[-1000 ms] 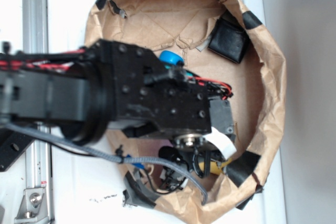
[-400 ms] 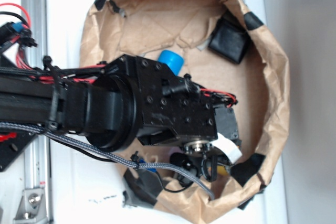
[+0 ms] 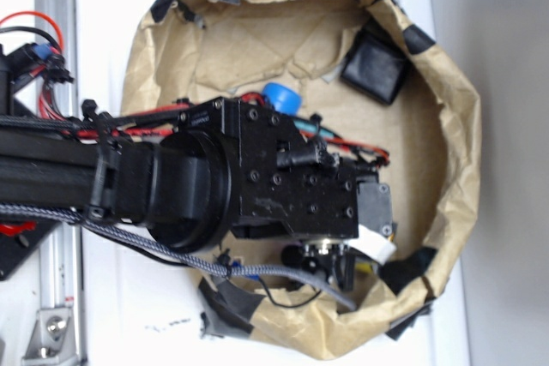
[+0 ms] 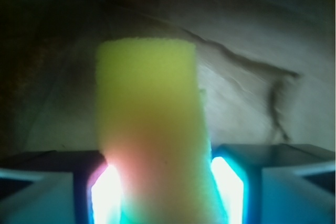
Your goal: Grab the green sponge.
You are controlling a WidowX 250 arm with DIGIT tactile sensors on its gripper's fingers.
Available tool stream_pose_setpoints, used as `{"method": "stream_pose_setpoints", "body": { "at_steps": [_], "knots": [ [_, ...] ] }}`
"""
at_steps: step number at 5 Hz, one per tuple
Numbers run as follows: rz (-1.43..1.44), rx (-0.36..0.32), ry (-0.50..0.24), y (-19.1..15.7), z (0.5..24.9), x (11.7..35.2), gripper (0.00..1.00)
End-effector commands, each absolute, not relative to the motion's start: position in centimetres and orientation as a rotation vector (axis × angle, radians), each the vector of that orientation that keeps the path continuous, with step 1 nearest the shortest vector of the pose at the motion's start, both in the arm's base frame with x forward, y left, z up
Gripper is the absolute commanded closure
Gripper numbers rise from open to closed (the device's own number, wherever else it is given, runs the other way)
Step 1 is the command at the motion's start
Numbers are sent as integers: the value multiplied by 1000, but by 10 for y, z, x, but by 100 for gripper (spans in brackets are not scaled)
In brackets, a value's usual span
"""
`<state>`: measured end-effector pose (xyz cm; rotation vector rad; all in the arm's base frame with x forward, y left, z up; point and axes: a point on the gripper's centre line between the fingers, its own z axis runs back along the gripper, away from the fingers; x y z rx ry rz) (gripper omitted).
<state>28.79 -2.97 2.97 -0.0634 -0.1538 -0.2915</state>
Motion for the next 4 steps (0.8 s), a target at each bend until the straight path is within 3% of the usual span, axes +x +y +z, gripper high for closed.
{"method": "stream_pose_setpoints", "body": {
  "at_steps": [1,2,3,4],
  "knots": [
    [-45,132,-138,31,139,281,100],
    [90,124,-129,30,168,269,100],
    [130,157,-62,12,170,266,100],
    [150,189,-62,7,167,266,100]
  ]
}}
